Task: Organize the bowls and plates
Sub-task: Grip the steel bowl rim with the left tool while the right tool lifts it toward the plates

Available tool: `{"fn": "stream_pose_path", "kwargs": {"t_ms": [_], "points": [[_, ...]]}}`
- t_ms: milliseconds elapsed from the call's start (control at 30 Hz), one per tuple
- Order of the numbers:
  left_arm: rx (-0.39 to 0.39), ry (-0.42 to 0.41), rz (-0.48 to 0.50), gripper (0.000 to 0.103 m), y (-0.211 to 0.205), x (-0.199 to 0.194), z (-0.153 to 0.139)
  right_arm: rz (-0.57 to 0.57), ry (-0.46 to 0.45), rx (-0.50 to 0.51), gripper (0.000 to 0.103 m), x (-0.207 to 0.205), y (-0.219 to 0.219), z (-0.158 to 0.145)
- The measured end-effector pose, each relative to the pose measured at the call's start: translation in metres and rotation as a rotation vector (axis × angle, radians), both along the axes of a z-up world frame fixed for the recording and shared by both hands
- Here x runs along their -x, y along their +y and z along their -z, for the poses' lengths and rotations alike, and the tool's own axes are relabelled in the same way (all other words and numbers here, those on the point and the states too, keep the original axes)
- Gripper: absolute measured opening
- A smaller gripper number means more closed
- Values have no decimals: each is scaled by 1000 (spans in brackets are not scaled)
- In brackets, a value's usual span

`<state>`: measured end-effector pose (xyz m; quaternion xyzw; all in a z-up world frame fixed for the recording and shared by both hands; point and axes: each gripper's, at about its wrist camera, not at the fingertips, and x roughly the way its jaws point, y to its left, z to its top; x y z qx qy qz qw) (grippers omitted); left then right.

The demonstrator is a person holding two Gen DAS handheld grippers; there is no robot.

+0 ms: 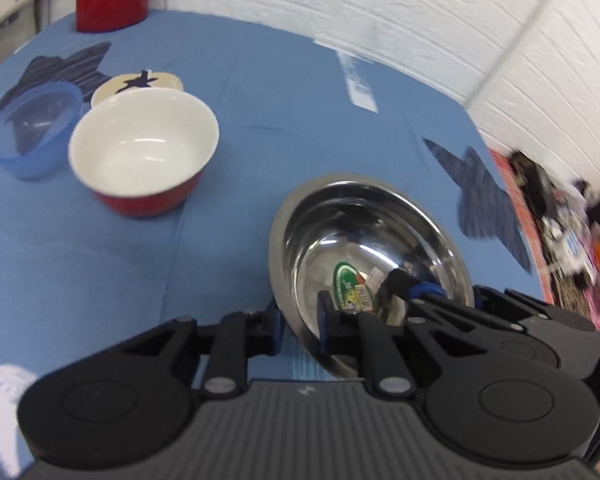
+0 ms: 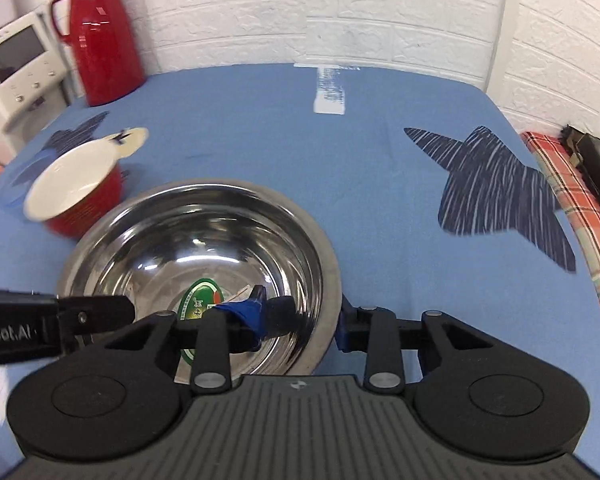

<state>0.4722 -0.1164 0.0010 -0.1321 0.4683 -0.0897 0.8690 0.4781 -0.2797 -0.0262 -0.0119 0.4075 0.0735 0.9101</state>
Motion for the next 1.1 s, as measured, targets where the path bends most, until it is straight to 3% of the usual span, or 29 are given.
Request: {"fn": "stream_pose_path", "kwargs": {"t_ms": [333,500,800,1000,1067,1100], "points": [[-4,-20,215,12,55,167,-12,-34,-61,-64,19,179,48,-9],[1,-16,247,13,82,221,1,-41,-62,-61,21,223,72,0],[35,-18,224,12,92,229,19,-46,-59,-1,22,228,82,11],[4,-6,203,13,86,216,37,-70,-44,45,23,227,87,26],[10,-4,203,16,87,215,38,-63,-32,19,23,226,84,25],[-5,-9,200,27,88,215,37,-61,-21,12,23,225,82,24]]}}
